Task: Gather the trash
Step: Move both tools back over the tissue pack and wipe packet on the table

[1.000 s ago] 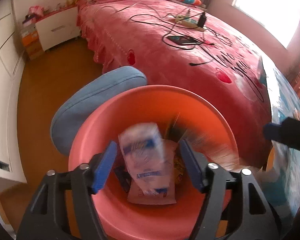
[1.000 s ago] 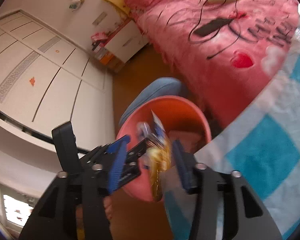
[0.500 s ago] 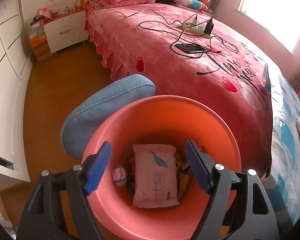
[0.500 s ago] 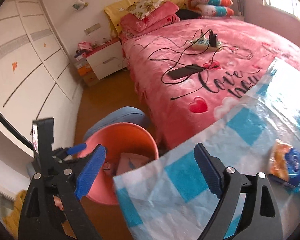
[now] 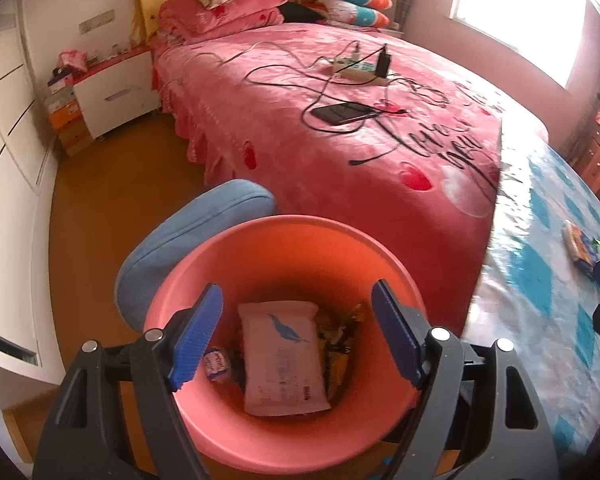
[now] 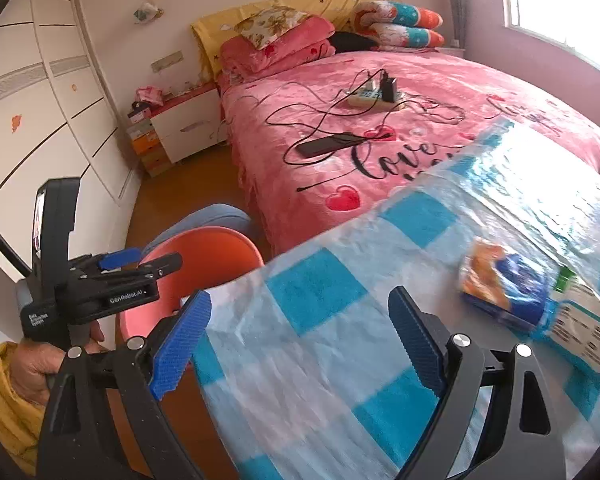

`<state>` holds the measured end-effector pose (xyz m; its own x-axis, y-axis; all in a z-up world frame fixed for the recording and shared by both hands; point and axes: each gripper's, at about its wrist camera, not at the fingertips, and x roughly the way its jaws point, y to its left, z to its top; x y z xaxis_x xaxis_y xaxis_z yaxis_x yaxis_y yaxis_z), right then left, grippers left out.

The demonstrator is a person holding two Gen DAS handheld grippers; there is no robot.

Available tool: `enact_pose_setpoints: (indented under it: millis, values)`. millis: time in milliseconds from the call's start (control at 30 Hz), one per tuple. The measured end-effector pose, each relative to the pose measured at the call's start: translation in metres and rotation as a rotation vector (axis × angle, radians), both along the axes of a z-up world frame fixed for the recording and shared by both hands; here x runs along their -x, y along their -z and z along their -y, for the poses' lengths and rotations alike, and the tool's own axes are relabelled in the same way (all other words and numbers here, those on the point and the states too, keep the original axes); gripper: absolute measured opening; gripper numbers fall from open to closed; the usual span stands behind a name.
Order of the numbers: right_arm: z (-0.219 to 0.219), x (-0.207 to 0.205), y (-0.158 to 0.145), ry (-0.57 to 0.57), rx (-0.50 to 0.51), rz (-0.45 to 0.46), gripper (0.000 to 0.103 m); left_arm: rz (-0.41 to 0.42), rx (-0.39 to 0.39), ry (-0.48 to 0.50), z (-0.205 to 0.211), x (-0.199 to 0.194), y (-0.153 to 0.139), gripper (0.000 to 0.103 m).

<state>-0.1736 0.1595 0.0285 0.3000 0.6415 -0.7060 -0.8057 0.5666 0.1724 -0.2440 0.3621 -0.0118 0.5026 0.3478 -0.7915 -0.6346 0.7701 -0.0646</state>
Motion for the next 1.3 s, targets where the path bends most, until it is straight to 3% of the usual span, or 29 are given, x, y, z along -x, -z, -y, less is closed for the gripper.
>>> enact_pose_setpoints:
  millis: [600,867,1300]
  values:
    - [0.094,0.004,-0.019,0.148,-0.085,0.105,0.095,0.043,-0.120,0.151,0.072,-0.025,-0.042,0.094]
    - [0.130,0.011,-0.028,0.201,-0.124,0.196,0.098,0.040,-0.189,0.219,0.107,-0.037,-0.054,0.096]
    - [0.171,0.009,-0.025,0.253,-0.147,0.138,0.098,0.042,-0.211,0.291,0.151,-0.050,-0.065,0.096]
